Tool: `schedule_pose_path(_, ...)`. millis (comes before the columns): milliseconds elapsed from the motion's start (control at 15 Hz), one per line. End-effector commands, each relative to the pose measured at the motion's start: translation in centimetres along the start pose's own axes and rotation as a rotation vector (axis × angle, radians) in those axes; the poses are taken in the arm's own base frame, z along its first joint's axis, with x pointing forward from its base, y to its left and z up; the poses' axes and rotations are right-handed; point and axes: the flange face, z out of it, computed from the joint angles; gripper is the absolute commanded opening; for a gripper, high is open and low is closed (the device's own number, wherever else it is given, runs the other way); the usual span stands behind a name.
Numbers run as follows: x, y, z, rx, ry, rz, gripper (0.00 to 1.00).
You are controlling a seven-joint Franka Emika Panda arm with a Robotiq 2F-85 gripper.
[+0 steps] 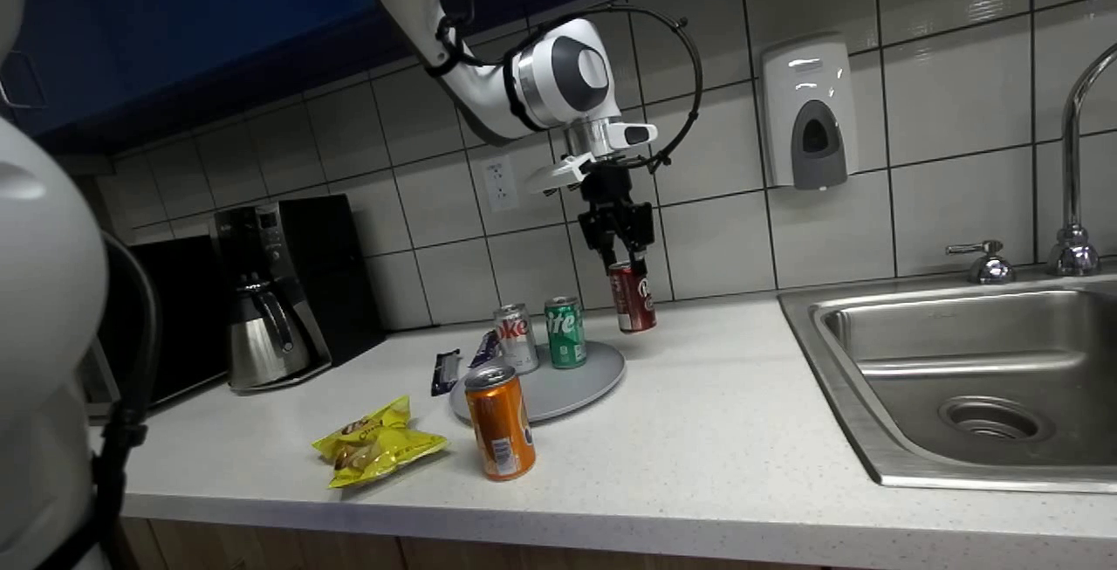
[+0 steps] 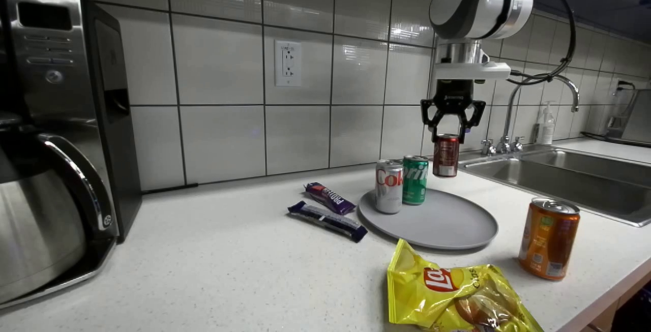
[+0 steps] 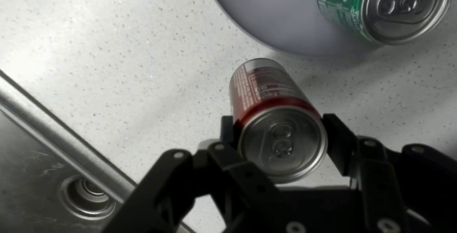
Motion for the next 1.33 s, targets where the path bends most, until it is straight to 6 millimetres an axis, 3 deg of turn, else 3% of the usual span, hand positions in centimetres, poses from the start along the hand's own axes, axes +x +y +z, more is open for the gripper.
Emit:
schedule_pose_path(0,-2.4,0.7,-1.5,-0.001,0.026,-0.016,0.38)
schedule_pose_path(933,-8.0,-0.1,-1.9,-0.007,0.011,-0.109,0.38)
schedule_pose_path(1267,-9.2,-0.1,-1.6,-0.014,0.001,-0.161,0.38)
